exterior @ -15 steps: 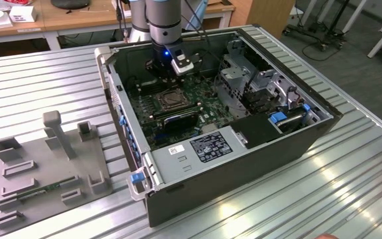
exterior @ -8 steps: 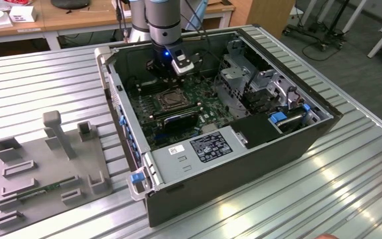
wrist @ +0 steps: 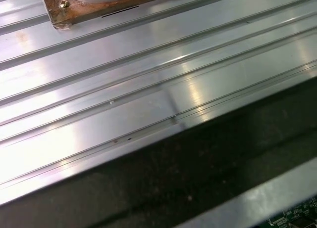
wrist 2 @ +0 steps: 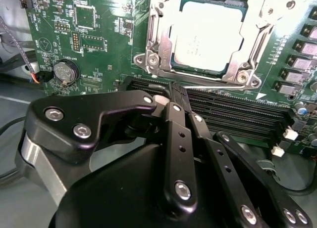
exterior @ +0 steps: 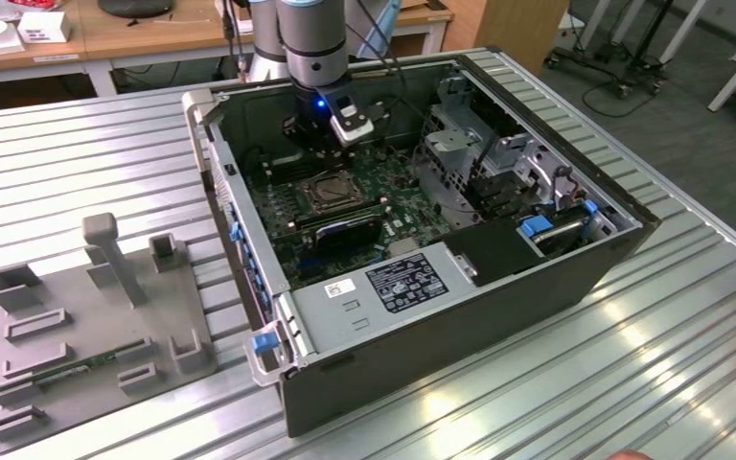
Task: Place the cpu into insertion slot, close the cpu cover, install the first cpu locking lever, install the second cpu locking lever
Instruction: 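Install the first cpu locking lever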
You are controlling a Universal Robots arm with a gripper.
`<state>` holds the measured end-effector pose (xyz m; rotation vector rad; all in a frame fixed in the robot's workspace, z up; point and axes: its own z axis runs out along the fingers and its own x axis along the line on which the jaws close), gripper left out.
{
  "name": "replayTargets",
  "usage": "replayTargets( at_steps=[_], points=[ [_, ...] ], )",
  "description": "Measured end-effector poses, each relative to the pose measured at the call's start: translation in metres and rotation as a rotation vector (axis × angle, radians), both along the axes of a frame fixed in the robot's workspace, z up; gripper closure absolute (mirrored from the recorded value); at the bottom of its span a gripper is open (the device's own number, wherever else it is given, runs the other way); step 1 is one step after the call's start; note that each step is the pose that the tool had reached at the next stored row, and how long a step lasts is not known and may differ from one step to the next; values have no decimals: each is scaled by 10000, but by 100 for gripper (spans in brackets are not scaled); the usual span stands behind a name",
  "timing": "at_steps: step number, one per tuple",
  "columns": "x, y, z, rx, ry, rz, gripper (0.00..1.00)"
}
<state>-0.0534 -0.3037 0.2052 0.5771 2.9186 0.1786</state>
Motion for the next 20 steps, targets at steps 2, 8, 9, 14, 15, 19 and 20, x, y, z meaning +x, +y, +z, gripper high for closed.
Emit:
replayTargets(
  at_steps=[2,8,9,14,15,19,20],
  points=[
    [-6,0,0,23,-45,0,90],
    [-36,0,0,69,-163,-2,90],
    [-43,0,0,75,-182,-3,90],
    [-71,1,0,111,-282,-8,90],
    [-77,1,0,122,-303,-9,90],
    [-94,1,0,148,-377,-14,90],
    [-95,1,-1,148,-392,-16,90]
  ],
)
